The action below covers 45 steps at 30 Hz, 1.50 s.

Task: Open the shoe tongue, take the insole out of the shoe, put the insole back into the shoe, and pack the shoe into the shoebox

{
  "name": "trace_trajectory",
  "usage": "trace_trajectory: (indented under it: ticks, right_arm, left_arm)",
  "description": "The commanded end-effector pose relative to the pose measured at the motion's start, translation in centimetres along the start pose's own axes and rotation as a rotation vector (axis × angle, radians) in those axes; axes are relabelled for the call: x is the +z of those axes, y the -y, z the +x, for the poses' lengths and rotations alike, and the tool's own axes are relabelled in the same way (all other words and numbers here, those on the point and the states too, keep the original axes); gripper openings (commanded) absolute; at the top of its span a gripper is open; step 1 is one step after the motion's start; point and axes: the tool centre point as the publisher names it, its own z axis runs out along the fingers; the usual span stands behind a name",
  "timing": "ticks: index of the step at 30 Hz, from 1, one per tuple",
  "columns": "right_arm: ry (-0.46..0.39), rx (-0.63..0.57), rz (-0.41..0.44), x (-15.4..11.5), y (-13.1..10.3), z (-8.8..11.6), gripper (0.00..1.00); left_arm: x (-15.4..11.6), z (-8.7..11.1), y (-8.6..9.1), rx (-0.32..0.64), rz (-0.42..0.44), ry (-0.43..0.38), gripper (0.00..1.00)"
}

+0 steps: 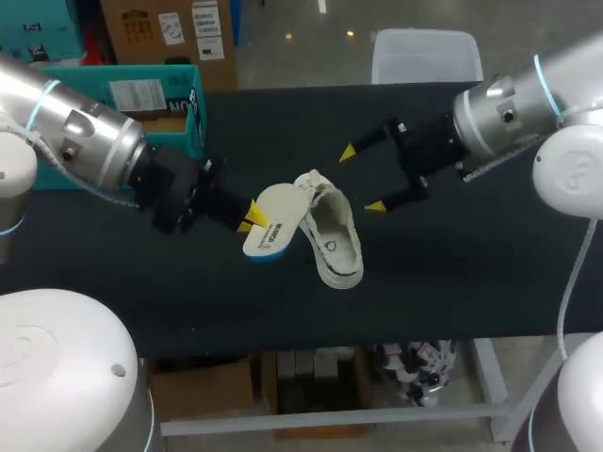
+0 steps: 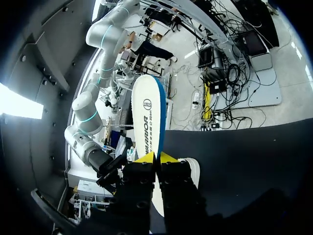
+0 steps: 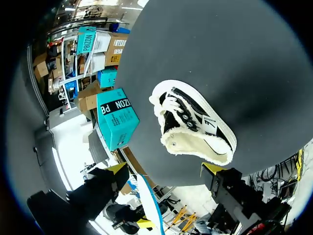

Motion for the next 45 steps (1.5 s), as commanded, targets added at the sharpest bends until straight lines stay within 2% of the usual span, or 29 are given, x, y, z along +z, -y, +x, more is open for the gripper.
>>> trace_trajectory:
  ticks: [1, 3, 8, 17, 24, 25, 27, 30, 32, 39, 42, 45]
  right_arm:
    - [-0.106, 0.047, 0.035, 0.2, 0.3, -1.6, 1.0]
    - [-0.114, 0.065, 0.028, 0.4, 0.6, -1.9, 1.0]
    - [-0.168, 0.067, 0.102, 1.5, 1.7, -2.3, 1.0]
    - [-0.245, 0.079, 0.174, 3.5, 2.6, -2.4, 1.0]
    - [-0.27, 0.106, 0.228, 5.1, 3.0, -2.6, 0.82]
    - [-0.269, 0.105, 0.228, 5.3, 3.1, -2.6, 0.75]
    - [-0.269, 0.107, 0.235, 5.5, 3.3, -2.7, 0.71]
    - [-0.267, 0.108, 0.247, 5.8, 3.6, -2.6, 0.55]
    - [-0.272, 0.107, 0.257, 5.8, 3.7, -2.7, 0.49]
    - [-0.273, 0.118, 0.257, 5.9, 3.5, -3.3, 0.45]
    - [-0.283, 0.124, 0.258, 5.8, 3.2, -3.6, 0.39]
    - [-0.286, 0.125, 0.258, 5.9, 3.1, -3.7, 0.41]
  left_arm:
    - [1.7, 0.5, -0.4, 0.02, 0.021, 0.048, 0.0]
    - [2.2, 0.5, -0.6, 0.019, 0.041, 0.057, 0.0]
    - [3.2, 1.1, -1.3, -0.004, 0.075, 0.1, 0.0]
    - [4.0, 2.3, -3.3, -0.059, 0.127, 0.196, 0.0]
    - [5.2, 2.2, -4.1, -0.075, 0.154, 0.216, 0.0]
    - [5.3, 2.1, -4.2, -0.075, 0.158, 0.219, 0.0]
    - [5.6, 1.9, -4.4, -0.076, 0.159, 0.219, 0.0]
    - [5.9, 1.9, -5.0, -0.09, 0.166, 0.228, 0.0]
    - [6.1, 1.9, -5.5, -0.104, 0.173, 0.229, 0.0]
    - [6.9, 2.3, -6.5, -0.148, 0.204, 0.239, 0.0]
    - [7.1, 2.3, -6.6, -0.154, 0.213, 0.236, 0.0]
    - [7.4, 2.4, -6.8, -0.165, 0.211, 0.219, 0.0]
